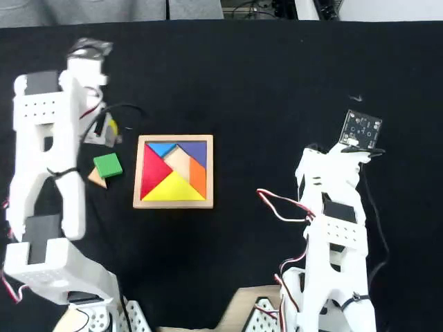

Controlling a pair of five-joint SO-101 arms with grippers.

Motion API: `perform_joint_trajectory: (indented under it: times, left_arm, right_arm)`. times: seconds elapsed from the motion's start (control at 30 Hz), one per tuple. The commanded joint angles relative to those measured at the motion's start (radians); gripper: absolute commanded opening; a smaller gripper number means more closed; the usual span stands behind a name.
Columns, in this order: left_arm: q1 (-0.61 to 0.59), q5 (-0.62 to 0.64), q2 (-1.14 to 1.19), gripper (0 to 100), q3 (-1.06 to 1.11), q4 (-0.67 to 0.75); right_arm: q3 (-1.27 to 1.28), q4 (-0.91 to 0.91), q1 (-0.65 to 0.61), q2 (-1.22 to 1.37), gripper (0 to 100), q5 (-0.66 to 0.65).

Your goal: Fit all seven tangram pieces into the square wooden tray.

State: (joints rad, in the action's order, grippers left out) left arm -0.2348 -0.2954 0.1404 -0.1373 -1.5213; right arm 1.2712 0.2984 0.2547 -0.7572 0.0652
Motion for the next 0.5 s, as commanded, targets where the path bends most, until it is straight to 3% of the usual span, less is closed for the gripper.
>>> perform_joint_trajectory:
  times: [0.0, 0.23, 0.47]
  left_arm:
    - [-0.054, 0.118, -0.029, 18, 0.130, 0.199]
    - [-0.061, 0.313, 0.092, 25, 0.154, 0.310]
    - [-0.008, 0.339, 0.222, 26, 0.114, 0.278]
  right_arm:
    - [-0.004, -0.021, -0.014, -0.025, 1.5, -0.002]
    - [0.002, -0.021, -0.040, -0.025, 1.5, -0.043]
    - [0.004, -0.021, -0.043, -0.025, 1.5, -0.055]
